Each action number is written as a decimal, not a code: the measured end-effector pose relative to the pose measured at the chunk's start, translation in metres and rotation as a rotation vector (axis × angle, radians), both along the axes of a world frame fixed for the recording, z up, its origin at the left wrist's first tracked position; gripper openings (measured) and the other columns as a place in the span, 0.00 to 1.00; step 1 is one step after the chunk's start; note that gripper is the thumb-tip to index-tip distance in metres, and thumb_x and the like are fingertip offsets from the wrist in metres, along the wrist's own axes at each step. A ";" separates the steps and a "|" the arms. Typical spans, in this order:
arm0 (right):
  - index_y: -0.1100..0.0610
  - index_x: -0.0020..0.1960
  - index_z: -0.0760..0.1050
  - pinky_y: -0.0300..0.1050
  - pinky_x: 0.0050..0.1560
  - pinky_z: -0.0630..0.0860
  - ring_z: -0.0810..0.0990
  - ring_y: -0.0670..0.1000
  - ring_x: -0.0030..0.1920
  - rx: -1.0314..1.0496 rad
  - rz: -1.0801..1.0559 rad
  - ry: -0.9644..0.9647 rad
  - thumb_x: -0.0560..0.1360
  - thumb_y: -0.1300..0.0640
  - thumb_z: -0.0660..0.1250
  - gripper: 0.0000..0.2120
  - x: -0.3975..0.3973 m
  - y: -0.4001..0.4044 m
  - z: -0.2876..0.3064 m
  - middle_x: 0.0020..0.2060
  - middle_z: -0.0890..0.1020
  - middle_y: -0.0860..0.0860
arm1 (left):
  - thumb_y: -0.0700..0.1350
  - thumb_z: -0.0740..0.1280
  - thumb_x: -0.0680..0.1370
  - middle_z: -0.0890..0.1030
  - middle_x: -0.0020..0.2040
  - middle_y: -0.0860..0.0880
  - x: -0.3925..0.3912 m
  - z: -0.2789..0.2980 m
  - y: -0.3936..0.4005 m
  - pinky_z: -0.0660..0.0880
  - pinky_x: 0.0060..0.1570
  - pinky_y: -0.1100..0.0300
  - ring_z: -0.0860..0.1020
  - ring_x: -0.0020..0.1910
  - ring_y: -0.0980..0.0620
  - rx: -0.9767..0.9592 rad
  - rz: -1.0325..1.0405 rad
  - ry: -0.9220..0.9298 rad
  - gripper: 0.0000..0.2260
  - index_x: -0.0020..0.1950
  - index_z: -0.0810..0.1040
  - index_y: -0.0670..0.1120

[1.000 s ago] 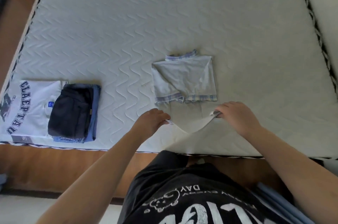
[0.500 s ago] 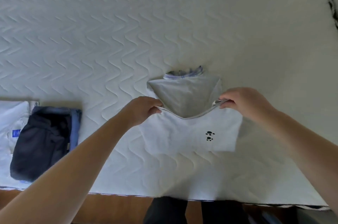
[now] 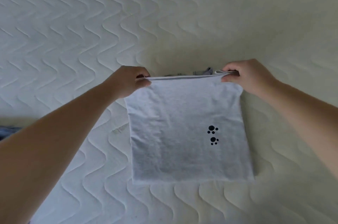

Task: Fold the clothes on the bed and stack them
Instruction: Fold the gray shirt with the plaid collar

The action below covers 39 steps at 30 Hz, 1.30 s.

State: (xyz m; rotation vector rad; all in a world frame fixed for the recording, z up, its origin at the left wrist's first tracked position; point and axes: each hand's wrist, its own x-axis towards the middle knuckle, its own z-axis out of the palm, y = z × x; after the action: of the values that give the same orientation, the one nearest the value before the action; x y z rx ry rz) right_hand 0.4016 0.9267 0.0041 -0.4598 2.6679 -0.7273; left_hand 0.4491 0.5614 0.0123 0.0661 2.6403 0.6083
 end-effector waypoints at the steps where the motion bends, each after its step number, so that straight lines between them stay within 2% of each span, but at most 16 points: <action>1: 0.57 0.52 0.81 0.45 0.38 0.66 0.76 0.55 0.36 0.018 -0.019 -0.018 0.72 0.53 0.74 0.12 -0.002 -0.002 -0.012 0.36 0.80 0.53 | 0.52 0.69 0.77 0.80 0.41 0.55 -0.001 -0.011 0.001 0.67 0.36 0.65 0.76 0.38 0.58 -0.004 0.013 -0.005 0.07 0.52 0.80 0.52; 4: 0.55 0.52 0.81 0.43 0.38 0.63 0.75 0.53 0.36 0.036 -0.087 -0.001 0.72 0.52 0.74 0.11 -0.007 -0.008 -0.038 0.37 0.79 0.51 | 0.52 0.69 0.77 0.82 0.46 0.49 -0.003 -0.037 0.003 0.73 0.44 0.58 0.78 0.44 0.50 -0.002 0.087 0.003 0.09 0.54 0.80 0.49; 6: 0.56 0.51 0.81 0.44 0.39 0.64 0.77 0.56 0.41 0.065 -0.093 0.055 0.73 0.52 0.73 0.10 -0.012 -0.012 -0.050 0.40 0.81 0.53 | 0.54 0.70 0.76 0.80 0.47 0.49 -0.006 -0.051 0.003 0.74 0.48 0.55 0.78 0.47 0.48 -0.018 0.121 0.005 0.12 0.55 0.79 0.49; 8: 0.56 0.52 0.80 0.47 0.43 0.69 0.79 0.59 0.47 0.112 -0.082 0.078 0.73 0.51 0.72 0.11 -0.020 -0.016 -0.059 0.44 0.82 0.55 | 0.57 0.72 0.74 0.77 0.50 0.51 -0.010 -0.060 0.002 0.71 0.49 0.55 0.75 0.50 0.49 -0.059 0.116 -0.065 0.18 0.57 0.76 0.48; 10: 0.56 0.56 0.78 0.48 0.47 0.71 0.79 0.59 0.52 0.139 -0.045 -0.013 0.73 0.48 0.73 0.17 -0.027 -0.019 -0.064 0.50 0.81 0.56 | 0.60 0.75 0.70 0.78 0.54 0.49 -0.016 -0.064 0.001 0.70 0.48 0.56 0.75 0.53 0.48 -0.120 0.085 -0.162 0.24 0.59 0.76 0.47; 13: 0.56 0.65 0.72 0.46 0.54 0.71 0.76 0.56 0.60 0.155 0.009 -0.222 0.66 0.42 0.77 0.33 -0.037 -0.023 -0.066 0.61 0.77 0.54 | 0.60 0.77 0.67 0.78 0.59 0.48 -0.025 -0.064 0.002 0.68 0.50 0.57 0.75 0.59 0.45 -0.198 0.003 -0.283 0.30 0.64 0.76 0.47; 16: 0.57 0.69 0.68 0.47 0.54 0.71 0.75 0.58 0.61 0.331 0.070 -0.334 0.62 0.41 0.79 0.43 -0.043 -0.025 -0.064 0.65 0.75 0.55 | 0.57 0.78 0.67 0.80 0.56 0.47 -0.033 -0.061 0.010 0.68 0.49 0.58 0.76 0.55 0.46 -0.258 -0.077 -0.374 0.28 0.62 0.78 0.45; 18: 0.62 0.68 0.69 0.45 0.49 0.69 0.75 0.59 0.60 0.442 0.130 -0.354 0.64 0.42 0.79 0.41 -0.044 -0.029 -0.064 0.63 0.76 0.59 | 0.55 0.77 0.69 0.80 0.57 0.45 -0.035 -0.060 0.016 0.70 0.52 0.57 0.76 0.56 0.44 -0.291 -0.095 -0.407 0.28 0.65 0.78 0.44; 20: 0.64 0.62 0.73 0.45 0.45 0.69 0.77 0.60 0.55 0.459 0.139 -0.337 0.67 0.44 0.77 0.33 -0.040 -0.029 -0.063 0.57 0.79 0.61 | 0.54 0.76 0.70 0.80 0.57 0.45 -0.033 -0.057 0.019 0.70 0.52 0.57 0.77 0.57 0.44 -0.284 -0.094 -0.394 0.27 0.64 0.78 0.43; 23: 0.62 0.55 0.77 0.46 0.41 0.68 0.79 0.59 0.49 0.388 0.111 -0.264 0.69 0.47 0.77 0.24 -0.031 -0.020 -0.052 0.50 0.82 0.60 | 0.53 0.76 0.70 0.79 0.42 0.52 -0.030 -0.043 0.018 0.67 0.39 0.58 0.77 0.46 0.48 -0.240 -0.111 -0.338 0.13 0.49 0.80 0.48; 26: 0.59 0.48 0.75 0.46 0.39 0.67 0.76 0.56 0.43 0.315 0.116 -0.210 0.69 0.49 0.76 0.17 -0.022 -0.009 -0.021 0.45 0.81 0.58 | 0.53 0.76 0.70 0.79 0.38 0.54 -0.026 -0.011 0.016 0.65 0.34 0.60 0.77 0.41 0.53 -0.184 -0.126 -0.339 0.09 0.39 0.77 0.53; 29: 0.57 0.45 0.73 0.48 0.40 0.70 0.78 0.57 0.44 0.276 0.127 -0.163 0.69 0.50 0.77 0.16 -0.018 0.005 0.024 0.41 0.80 0.54 | 0.53 0.77 0.69 0.79 0.37 0.55 -0.027 0.034 0.021 0.66 0.33 0.60 0.76 0.39 0.57 -0.168 -0.163 -0.276 0.10 0.39 0.77 0.54; 31: 0.56 0.47 0.74 0.47 0.39 0.68 0.78 0.56 0.45 0.230 0.099 -0.112 0.69 0.51 0.77 0.15 -0.020 0.016 0.059 0.41 0.79 0.51 | 0.53 0.76 0.69 0.78 0.38 0.55 -0.034 0.070 0.026 0.67 0.34 0.61 0.75 0.40 0.58 -0.160 -0.180 -0.202 0.10 0.42 0.77 0.53; 34: 0.57 0.53 0.76 0.46 0.42 0.68 0.79 0.56 0.48 0.186 0.061 -0.006 0.69 0.52 0.77 0.17 -0.029 0.029 0.113 0.46 0.82 0.54 | 0.53 0.75 0.71 0.78 0.39 0.55 -0.049 0.129 0.036 0.68 0.35 0.61 0.75 0.40 0.58 -0.163 -0.200 -0.091 0.09 0.44 0.77 0.54; 37: 0.58 0.52 0.76 0.44 0.40 0.64 0.80 0.58 0.47 0.139 0.014 0.144 0.70 0.54 0.76 0.15 -0.039 0.037 0.162 0.46 0.82 0.56 | 0.52 0.74 0.72 0.76 0.37 0.57 -0.063 0.183 0.048 0.68 0.34 0.60 0.75 0.40 0.55 -0.186 -0.204 0.076 0.08 0.49 0.80 0.54; 39: 0.58 0.52 0.76 0.44 0.39 0.62 0.80 0.59 0.45 0.114 -0.026 0.256 0.71 0.55 0.75 0.13 -0.042 0.041 0.188 0.45 0.82 0.57 | 0.50 0.73 0.74 0.74 0.34 0.59 -0.068 0.209 0.054 0.65 0.31 0.63 0.74 0.36 0.55 -0.214 -0.192 0.216 0.04 0.46 0.80 0.53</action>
State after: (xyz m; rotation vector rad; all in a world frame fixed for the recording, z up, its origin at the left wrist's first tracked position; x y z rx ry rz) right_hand 0.3600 0.9676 0.1920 -0.5195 2.9398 -0.5512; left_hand 0.3813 0.6156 0.2211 0.3348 2.8453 0.2658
